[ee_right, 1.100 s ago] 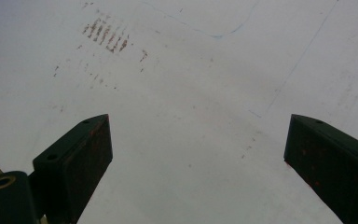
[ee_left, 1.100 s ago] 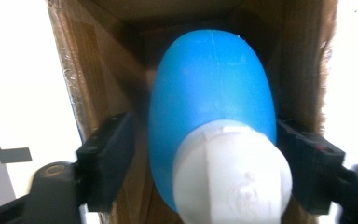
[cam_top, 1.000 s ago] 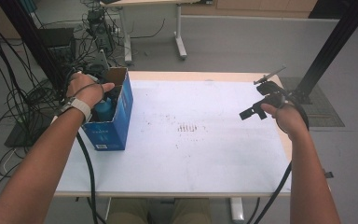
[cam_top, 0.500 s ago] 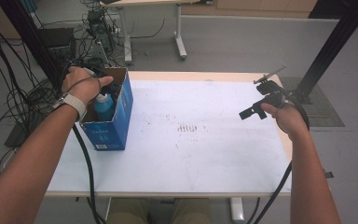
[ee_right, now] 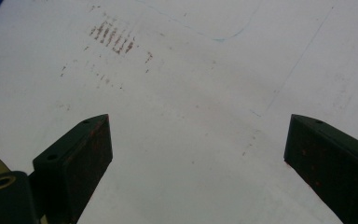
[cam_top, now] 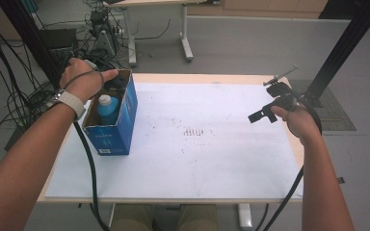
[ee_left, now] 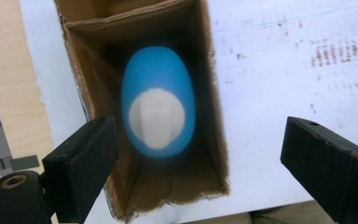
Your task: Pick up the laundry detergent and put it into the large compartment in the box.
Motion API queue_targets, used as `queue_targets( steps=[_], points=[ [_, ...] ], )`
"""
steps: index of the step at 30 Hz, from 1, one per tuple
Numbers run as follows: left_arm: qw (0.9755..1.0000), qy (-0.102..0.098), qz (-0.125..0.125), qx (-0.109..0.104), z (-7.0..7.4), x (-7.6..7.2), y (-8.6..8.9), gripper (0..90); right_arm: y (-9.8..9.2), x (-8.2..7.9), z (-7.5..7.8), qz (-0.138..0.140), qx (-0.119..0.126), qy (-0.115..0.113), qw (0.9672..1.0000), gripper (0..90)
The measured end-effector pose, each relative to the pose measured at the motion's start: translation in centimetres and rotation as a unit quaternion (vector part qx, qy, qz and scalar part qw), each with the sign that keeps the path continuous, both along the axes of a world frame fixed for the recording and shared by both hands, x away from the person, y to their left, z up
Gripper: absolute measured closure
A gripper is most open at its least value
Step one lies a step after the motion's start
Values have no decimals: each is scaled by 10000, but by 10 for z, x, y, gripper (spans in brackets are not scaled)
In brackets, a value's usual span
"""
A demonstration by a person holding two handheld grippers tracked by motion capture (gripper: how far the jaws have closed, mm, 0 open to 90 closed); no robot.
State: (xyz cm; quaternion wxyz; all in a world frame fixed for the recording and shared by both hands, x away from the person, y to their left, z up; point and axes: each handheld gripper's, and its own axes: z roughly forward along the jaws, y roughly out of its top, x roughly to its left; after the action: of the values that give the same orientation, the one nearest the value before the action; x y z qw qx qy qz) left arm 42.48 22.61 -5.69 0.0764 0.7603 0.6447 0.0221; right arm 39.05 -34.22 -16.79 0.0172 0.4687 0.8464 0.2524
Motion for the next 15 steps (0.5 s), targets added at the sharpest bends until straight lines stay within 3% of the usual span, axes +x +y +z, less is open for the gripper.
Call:
queue_targets(
  steps=[7, 15],
  points=[
    [9999, -81, -120, -64, 18, -5, -1, 90, -1, -1, 2, -17, -5, 2, 10000, 74],
    [9977, -356, -529, -221, 51, -20, -8, 86, -2, -3, 4, -42, -10, -4, 10000, 74]
  ],
)
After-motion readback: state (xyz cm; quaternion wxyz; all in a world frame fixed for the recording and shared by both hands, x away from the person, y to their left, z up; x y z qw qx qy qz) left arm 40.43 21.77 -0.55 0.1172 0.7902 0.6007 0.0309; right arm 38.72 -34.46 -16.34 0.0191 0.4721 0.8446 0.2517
